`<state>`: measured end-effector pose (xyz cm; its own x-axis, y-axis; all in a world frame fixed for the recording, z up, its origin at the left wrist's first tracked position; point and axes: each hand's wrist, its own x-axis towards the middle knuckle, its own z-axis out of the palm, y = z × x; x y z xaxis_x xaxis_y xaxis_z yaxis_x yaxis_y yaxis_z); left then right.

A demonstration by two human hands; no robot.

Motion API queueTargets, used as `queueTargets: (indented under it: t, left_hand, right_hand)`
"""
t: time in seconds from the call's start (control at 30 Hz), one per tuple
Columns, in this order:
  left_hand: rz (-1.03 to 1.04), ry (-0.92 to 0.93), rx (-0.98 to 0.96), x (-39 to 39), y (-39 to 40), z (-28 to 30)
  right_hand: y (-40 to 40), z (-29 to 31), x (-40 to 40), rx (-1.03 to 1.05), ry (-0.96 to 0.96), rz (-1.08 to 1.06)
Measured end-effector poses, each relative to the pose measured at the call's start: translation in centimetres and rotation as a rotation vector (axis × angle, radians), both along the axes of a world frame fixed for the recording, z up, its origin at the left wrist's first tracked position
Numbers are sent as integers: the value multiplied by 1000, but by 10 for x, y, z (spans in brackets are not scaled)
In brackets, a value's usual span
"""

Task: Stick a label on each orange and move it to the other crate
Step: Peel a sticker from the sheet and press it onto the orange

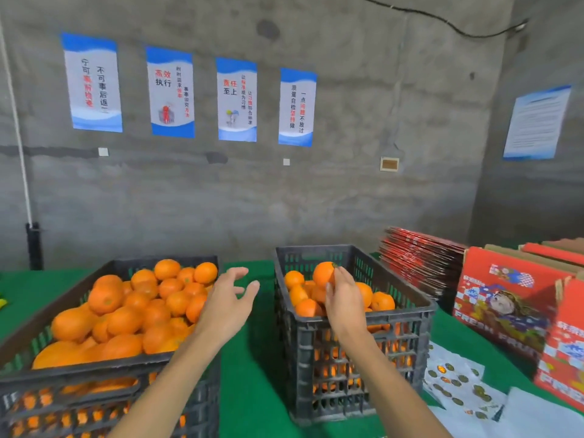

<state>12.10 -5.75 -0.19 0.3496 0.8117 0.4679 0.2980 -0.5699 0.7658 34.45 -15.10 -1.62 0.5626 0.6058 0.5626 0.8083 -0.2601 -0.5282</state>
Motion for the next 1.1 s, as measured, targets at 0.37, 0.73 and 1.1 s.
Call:
queueTargets:
  t: [0.37, 0.73, 1.1]
  left_hand:
    - [512, 695, -43, -118, 88, -6]
    - [345, 810, -264, -169, 128, -19]
    - [406, 106, 236, -160, 62, -7]
  right_hand:
    - [47, 0, -65, 180, -61, 194]
    - [49, -19, -108, 265, -14, 340]
    - [2, -79, -136, 192, 90, 388]
